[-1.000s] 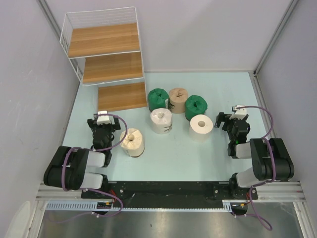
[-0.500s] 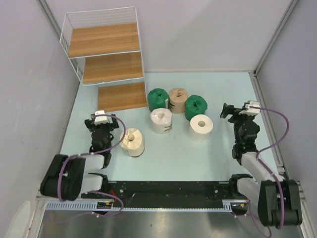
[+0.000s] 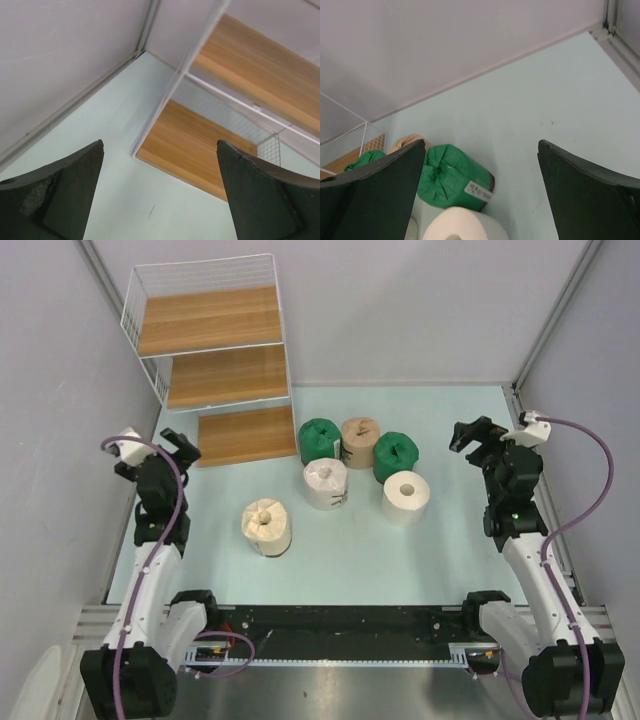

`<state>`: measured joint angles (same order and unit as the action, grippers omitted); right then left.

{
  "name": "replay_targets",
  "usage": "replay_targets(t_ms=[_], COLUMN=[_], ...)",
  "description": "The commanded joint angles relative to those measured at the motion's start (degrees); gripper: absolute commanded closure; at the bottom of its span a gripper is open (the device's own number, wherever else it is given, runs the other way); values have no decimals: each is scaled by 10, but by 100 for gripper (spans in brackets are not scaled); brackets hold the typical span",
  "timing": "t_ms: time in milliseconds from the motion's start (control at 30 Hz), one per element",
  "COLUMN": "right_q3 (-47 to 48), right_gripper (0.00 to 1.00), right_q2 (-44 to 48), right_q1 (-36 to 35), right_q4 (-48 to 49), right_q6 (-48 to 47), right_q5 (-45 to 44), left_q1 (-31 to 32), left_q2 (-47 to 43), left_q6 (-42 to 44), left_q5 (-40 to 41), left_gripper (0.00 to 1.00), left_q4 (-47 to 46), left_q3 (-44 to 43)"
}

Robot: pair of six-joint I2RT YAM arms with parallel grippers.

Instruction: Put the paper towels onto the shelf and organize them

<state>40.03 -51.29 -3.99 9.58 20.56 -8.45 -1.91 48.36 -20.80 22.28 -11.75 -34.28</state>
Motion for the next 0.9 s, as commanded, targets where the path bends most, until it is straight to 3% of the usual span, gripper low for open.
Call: replay_targets(t_ms=[0, 167, 233, 300, 433, 667, 867], right_q3=[12, 31, 30, 32, 39, 28, 64], right_gripper=[0, 0, 0, 0, 0, 0, 0], right_q2=[22, 15, 15, 24, 56, 41, -9], right_q1=[12, -8, 24, 31, -40, -56, -126], right_q4=[-81, -137, -150, -146, -166, -200, -280], right_q6=[46, 78, 110, 82, 30, 89, 107], right_q5=[53, -44, -19, -3, -113, -75, -88], left_q1=[-42, -42, -42, -48, -51, -51, -51], left_q2=[-15, -14, -13, -12, 2, 17, -2], left_q6=[-77, -79, -95, -119, -113, -94, -54], left_q5=[-111, -225, -248, -251, -296, -304, -286], left_gripper=[0, 0, 0, 0, 0, 0, 0], left_q4=[168, 158, 161, 174, 195, 257, 297], left_q3=[-50, -62, -64, -65, -80, -94, -97])
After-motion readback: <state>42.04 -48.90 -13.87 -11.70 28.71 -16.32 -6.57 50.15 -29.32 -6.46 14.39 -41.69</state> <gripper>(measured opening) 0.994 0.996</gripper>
